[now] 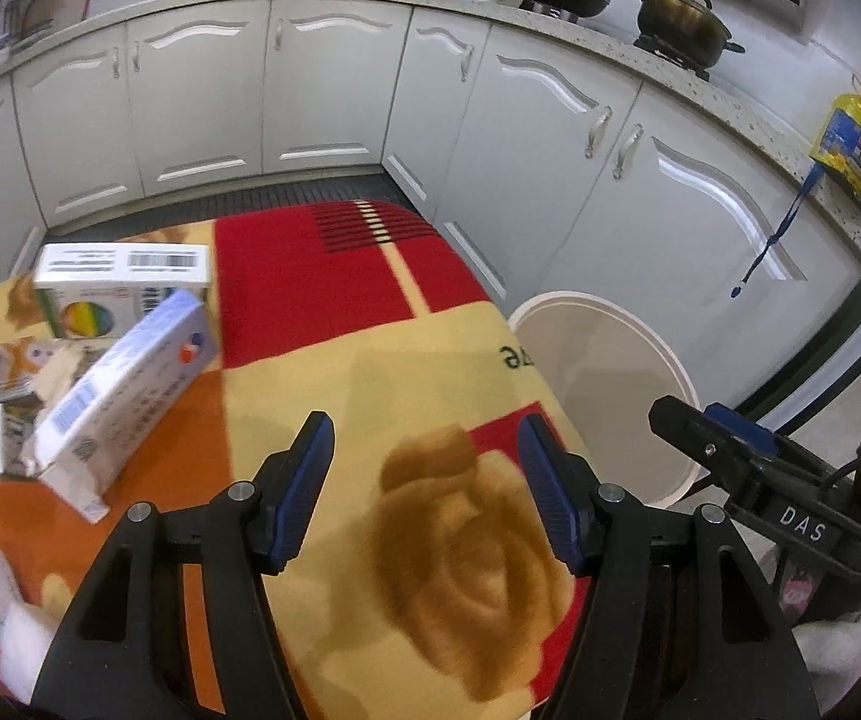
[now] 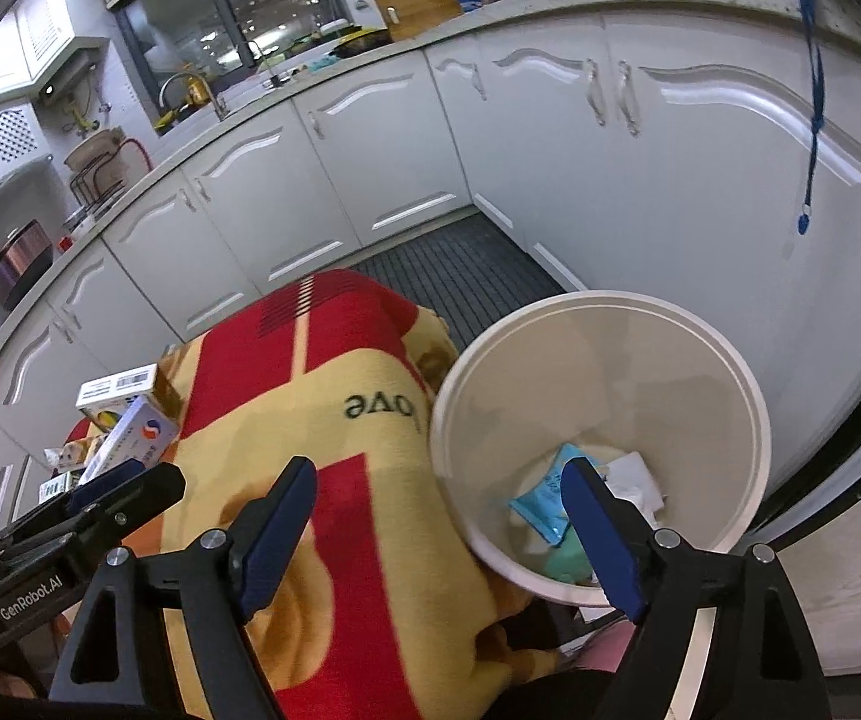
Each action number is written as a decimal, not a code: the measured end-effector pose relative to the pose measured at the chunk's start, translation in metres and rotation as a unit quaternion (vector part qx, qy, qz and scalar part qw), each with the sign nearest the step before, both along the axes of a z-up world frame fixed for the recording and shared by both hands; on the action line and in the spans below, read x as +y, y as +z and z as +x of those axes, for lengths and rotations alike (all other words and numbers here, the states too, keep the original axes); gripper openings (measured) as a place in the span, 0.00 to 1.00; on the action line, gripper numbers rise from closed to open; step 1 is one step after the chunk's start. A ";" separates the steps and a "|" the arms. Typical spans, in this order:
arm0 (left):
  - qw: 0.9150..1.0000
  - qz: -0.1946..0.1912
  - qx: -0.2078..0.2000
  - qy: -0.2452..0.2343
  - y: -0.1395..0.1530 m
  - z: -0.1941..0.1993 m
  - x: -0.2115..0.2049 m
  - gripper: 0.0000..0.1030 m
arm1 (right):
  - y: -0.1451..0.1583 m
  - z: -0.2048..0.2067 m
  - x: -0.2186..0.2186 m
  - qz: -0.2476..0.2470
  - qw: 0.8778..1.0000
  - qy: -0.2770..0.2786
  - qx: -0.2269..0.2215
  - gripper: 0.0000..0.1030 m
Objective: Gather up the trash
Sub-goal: 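Move both grippers back from the bin to the table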
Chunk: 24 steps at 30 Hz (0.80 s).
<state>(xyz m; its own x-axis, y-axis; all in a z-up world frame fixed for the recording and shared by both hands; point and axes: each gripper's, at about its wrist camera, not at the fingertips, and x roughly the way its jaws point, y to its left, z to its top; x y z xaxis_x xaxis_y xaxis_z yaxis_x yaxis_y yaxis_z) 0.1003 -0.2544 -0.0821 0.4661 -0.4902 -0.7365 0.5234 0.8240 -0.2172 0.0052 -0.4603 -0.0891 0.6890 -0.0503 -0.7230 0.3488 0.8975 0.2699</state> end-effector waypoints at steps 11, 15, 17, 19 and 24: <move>0.999 -0.003 -0.028 0.022 0.015 -0.009 0.033 0.61 | 0.010 0.001 0.027 -0.021 1.000 0.018 -0.009 0.79; 0.999 -0.009 -0.032 0.029 0.019 -0.011 0.043 0.61 | 0.015 0.002 0.037 -0.024 0.999 0.026 -0.015 0.84; 0.999 -0.011 -0.033 0.031 0.022 -0.012 0.049 0.61 | 0.017 0.002 0.043 -0.028 0.999 0.033 -0.016 0.84; 0.999 -0.014 -0.031 0.031 0.024 -0.014 0.055 0.61 | 0.018 0.002 0.049 -0.031 0.999 0.038 -0.016 0.84; 0.999 -0.023 -0.029 0.038 0.028 -0.019 0.077 0.61 | 0.024 0.001 0.063 -0.038 0.998 0.052 -0.020 0.84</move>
